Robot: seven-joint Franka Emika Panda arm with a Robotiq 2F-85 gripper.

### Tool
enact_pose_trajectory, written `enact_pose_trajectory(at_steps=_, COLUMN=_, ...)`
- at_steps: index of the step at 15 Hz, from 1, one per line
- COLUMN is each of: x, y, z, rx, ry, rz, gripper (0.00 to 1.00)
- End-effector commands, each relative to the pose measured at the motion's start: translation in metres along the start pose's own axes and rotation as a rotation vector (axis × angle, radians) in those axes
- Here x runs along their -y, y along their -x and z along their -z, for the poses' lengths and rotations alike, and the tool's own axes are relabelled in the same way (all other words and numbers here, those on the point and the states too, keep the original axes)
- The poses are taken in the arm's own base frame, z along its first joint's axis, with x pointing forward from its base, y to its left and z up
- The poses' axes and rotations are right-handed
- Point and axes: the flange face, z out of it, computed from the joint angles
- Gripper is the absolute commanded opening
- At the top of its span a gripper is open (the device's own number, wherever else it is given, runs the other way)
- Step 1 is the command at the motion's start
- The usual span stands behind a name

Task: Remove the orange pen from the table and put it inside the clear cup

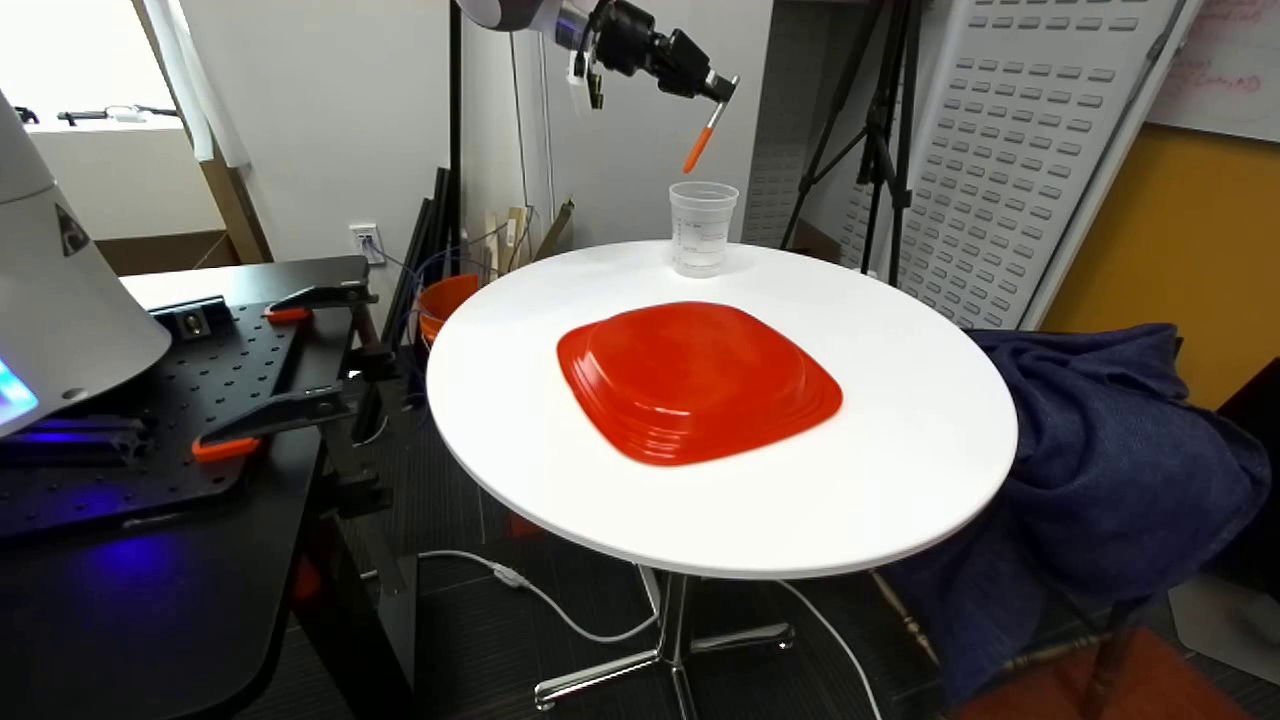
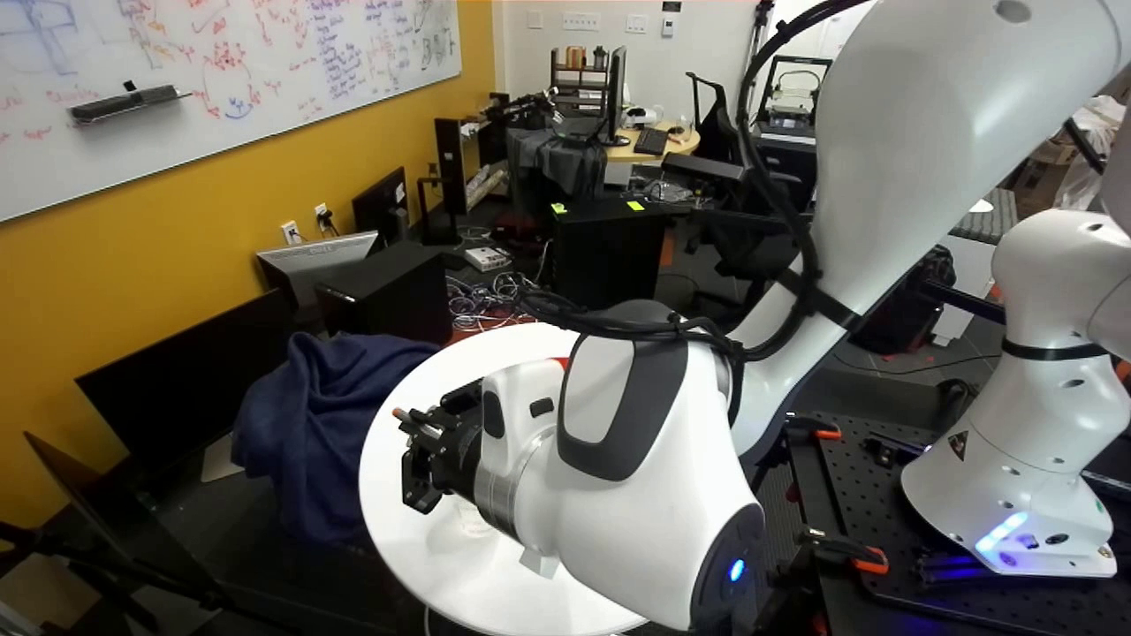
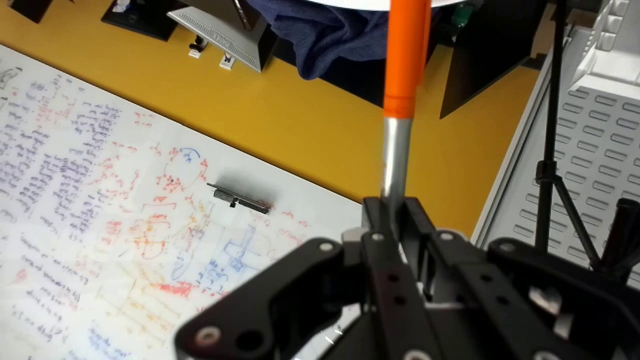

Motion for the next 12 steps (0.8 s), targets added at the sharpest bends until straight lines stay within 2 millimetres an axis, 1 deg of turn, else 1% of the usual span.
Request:
enact_pose_trajectory(at_steps=1, x=-0.012, y=0.001, z=-0.001, rx=-0.037, ry=0.009, rz=-0.012, gripper=0.03)
enact_pose_trajectory(at_steps=6, x=-0.010, y=0.003, z=-0.011, rx=-0.104, ry=-0.021, rz=0.012, gripper=0.03)
enact_pose_trajectory(at_steps=8, x=-0.007, y=0.007, z=-0.016, rx=-0.113, ry=-0.037, rz=0.010, gripper=0.03)
enact_pose_trajectory(at_steps=12, x=-0.005, y=0.023, z=-0.028, rx=-0.113, ry=-0.065, rz=-0.008, gripper=0.03)
